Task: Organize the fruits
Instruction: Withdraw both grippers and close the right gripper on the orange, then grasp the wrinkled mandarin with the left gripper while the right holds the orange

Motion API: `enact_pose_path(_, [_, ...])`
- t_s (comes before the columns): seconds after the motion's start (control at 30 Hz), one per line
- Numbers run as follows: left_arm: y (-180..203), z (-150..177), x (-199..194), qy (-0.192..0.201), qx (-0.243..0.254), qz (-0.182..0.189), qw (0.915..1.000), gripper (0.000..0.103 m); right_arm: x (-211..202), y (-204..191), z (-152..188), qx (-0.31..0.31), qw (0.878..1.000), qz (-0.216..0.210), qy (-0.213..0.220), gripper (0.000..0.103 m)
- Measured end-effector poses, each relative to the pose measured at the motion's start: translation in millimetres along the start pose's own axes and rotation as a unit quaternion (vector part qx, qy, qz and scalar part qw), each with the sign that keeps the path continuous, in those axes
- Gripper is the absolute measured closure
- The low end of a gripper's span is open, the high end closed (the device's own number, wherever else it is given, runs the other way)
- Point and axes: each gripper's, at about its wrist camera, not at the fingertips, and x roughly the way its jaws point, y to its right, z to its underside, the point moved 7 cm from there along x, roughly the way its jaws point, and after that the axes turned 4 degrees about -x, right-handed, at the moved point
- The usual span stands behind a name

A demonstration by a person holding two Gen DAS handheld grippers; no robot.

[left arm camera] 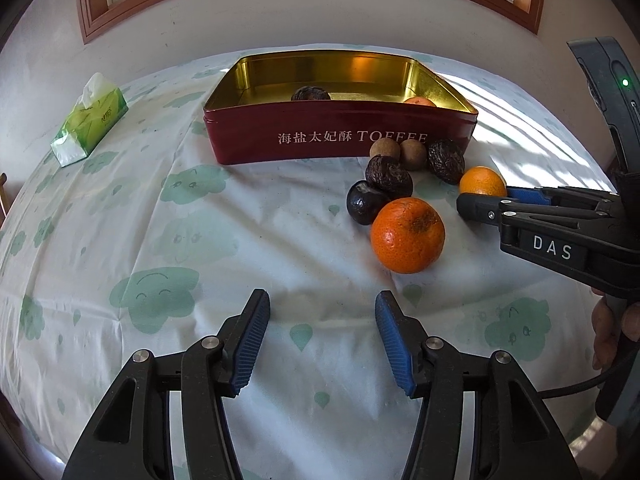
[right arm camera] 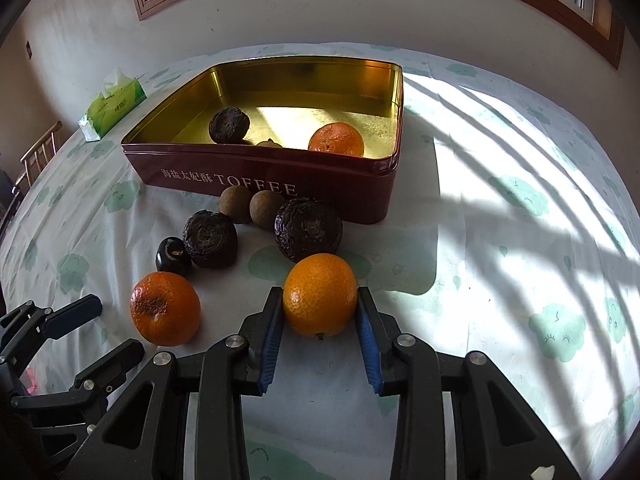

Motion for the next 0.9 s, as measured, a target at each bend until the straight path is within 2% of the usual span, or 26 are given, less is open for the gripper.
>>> enact_pose_path(0.2, [13, 2, -1, -0.004, 0.004, 0.011, 0.9999, 0.047, -9, 9, 13, 0.014, 1.000, 0.000, -0.001, 0.071])
enact_pose_path(0.37, [28, 5, -3, -0.004, 0.020, 0.018, 0.9996, 0.047, -19, 30, 28, 0.037, 0.999, 0.011, -0.003, 0.071])
enact_pose_path(0.53, [37, 1, 1, -0.005, 0.014, 0.022, 0.9996, 0.047, -28, 48, 41, 0.051, 0.999, 0.018, 0.000, 0.071])
enact_pose_path(0.9, [45, -21, 19, 0.005, 0.005, 0.001, 1.0000, 0.046, -32, 54, 46, 0.059, 0.998, 0.017, 0.008, 0.070])
